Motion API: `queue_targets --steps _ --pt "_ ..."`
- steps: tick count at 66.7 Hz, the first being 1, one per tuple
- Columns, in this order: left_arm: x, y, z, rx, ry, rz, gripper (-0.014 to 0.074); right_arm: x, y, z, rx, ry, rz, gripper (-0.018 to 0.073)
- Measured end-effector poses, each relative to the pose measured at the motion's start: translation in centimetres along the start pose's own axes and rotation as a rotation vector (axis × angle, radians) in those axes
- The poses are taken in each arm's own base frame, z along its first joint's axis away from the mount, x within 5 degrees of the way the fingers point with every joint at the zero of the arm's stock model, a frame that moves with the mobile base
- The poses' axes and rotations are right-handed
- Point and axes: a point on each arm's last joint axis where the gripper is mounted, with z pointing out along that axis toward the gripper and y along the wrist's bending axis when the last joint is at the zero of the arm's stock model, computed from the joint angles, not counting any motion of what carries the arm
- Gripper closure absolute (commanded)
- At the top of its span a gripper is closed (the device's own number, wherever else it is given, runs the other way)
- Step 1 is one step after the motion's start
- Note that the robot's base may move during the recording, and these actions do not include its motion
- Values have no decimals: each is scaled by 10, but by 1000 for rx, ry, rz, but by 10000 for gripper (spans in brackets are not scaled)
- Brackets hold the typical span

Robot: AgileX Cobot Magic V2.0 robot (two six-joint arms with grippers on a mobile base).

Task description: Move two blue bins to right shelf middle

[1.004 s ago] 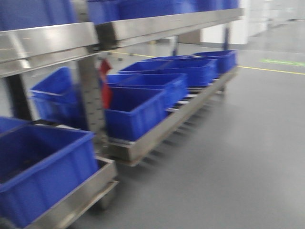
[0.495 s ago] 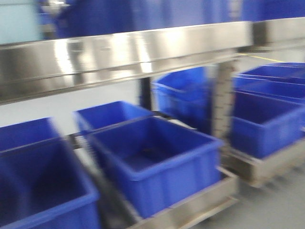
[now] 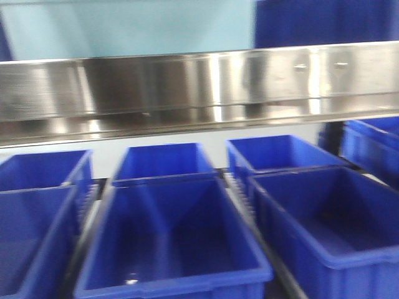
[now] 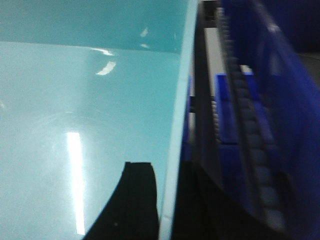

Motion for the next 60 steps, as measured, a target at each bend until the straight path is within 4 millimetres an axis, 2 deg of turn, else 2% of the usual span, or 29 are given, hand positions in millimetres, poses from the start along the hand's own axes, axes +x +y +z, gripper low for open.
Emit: queue_targets --steps 60 --pt "0 0 0 0 0 0 707 0 0 0 0 0 0 721"
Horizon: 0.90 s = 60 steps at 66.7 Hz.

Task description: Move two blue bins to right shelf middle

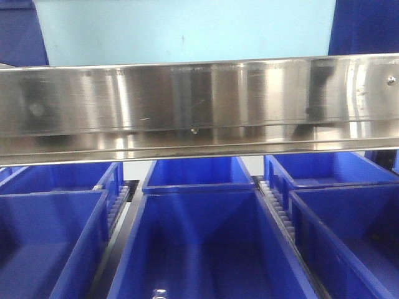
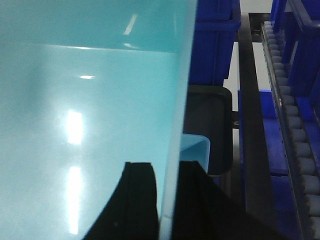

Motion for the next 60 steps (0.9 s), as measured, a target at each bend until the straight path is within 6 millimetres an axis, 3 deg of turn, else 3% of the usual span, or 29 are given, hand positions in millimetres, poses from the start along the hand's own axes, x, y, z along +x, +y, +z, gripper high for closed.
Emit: queue_targets --steps 60 --pt "0 0 0 1 0 -1 707 0 0 0 -1 -4 0 721"
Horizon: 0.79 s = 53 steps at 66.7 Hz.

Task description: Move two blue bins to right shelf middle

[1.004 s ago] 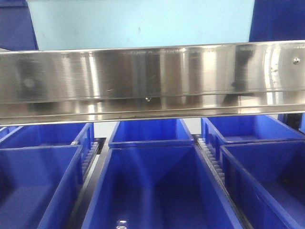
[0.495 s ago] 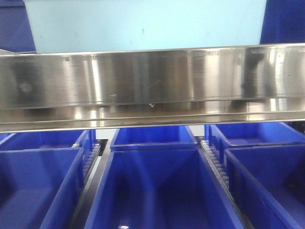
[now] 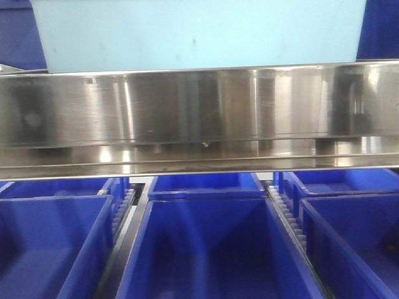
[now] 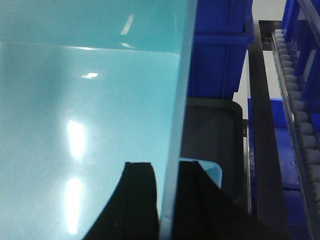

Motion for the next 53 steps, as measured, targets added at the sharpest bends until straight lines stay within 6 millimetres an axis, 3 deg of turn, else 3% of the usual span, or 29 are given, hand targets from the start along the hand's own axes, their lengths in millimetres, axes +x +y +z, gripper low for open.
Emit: queue_targets --steps 53 --pt "-1 0 0 2 -6 0 707 0 0 0 0 0 0 721"
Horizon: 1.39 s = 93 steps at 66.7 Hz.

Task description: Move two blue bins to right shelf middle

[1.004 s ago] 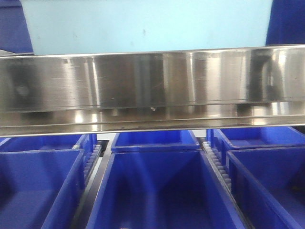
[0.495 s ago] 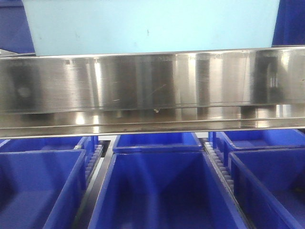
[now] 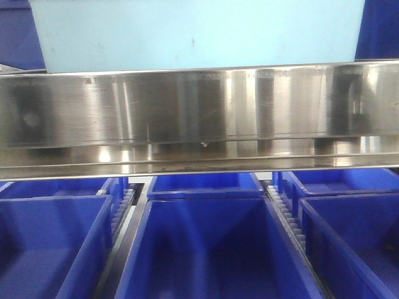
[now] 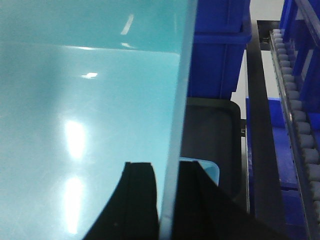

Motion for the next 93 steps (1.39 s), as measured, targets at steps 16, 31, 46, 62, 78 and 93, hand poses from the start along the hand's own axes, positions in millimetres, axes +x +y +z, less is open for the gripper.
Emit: queue_targets --steps 16,31,46,62,78,93 --pt "0 0 0 0 0 0 707 0 0 0 -1 -4 0 721" --pt "-2 -3 1 31 -25 -15 707 -1 -2 0 22 -10 -9 721" --pt "8 -7 17 51 -62 2 707 3 -6 11 54 -55 -7 721" --pt "37 -6 43 55 -19 -7 707 22 -10 30 68 -17 -17 721" --pt "57 -6 59 66 2 1 707 45 -15 48 77 28 -6 721" --pt "76 -5 70 73 32 0 707 53 -16 53 83 54 -7 721"
